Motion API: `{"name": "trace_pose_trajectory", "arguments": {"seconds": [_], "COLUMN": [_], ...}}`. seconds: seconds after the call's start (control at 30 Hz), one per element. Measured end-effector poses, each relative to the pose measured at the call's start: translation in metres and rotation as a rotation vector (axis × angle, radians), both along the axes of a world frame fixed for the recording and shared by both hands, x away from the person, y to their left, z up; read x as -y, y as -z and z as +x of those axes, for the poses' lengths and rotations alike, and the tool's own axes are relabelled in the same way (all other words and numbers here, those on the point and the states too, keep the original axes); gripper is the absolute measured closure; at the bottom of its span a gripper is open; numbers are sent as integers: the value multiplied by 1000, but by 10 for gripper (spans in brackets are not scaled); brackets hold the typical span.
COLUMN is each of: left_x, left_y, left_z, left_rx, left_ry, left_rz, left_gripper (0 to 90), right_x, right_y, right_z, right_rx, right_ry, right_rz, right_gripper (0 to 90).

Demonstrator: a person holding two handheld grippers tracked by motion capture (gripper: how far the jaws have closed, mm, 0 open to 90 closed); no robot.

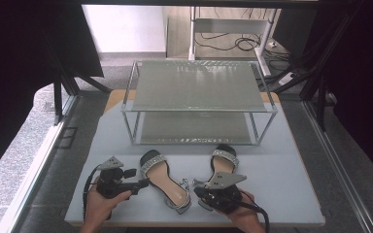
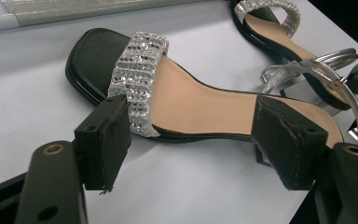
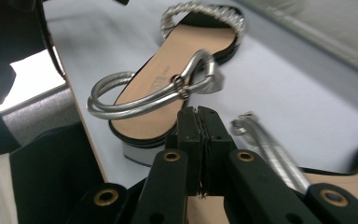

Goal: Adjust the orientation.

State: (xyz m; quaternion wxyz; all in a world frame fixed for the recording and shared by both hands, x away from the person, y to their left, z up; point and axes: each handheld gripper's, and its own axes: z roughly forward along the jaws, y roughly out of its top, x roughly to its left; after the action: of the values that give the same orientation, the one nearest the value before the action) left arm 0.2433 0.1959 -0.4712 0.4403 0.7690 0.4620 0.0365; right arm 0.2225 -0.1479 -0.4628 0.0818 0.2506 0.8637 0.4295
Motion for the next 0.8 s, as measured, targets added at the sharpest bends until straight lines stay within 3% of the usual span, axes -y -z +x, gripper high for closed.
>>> {"name": "trace_pose_trajectory", "arguments": {"seconds": [0.23,0.8], "left_x": [1,-6], "left_y": [3,-1], "left_z": [1,-1], "left_rx": [-10,-12], "left_ry": [-3,-23], "left_rz": [9,-11], "left_gripper": [285,285], "right_x": [-12,-13], "right_y": [14,22], "right_z": [-1,-7], "right_rx": [-45,-87], "right_ry": [-43,-82], "right_rz": [-64,-75], "right_gripper": [900,900]}}
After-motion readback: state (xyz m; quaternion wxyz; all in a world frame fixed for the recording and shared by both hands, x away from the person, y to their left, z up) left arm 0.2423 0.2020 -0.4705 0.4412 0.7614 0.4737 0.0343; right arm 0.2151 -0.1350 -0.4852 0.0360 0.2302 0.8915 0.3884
